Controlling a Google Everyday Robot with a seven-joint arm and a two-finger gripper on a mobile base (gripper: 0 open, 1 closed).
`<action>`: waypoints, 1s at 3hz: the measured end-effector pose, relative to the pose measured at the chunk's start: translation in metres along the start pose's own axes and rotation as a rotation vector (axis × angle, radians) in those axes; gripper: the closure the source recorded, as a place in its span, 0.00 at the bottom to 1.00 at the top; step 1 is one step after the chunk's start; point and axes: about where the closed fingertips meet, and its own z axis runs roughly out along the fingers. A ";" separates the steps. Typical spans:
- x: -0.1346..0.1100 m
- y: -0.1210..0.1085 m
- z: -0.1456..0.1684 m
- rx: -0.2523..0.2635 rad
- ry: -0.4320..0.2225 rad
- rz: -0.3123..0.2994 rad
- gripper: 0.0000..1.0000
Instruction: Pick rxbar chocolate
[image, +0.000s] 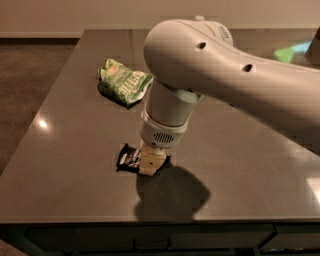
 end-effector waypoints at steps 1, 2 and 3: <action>0.011 -0.011 -0.022 -0.008 -0.028 0.036 1.00; 0.028 -0.033 -0.059 -0.005 -0.079 0.088 1.00; 0.041 -0.048 -0.091 0.001 -0.119 0.117 1.00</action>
Offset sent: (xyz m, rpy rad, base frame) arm 0.0590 -0.0791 0.0890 0.1498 0.0366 -0.1473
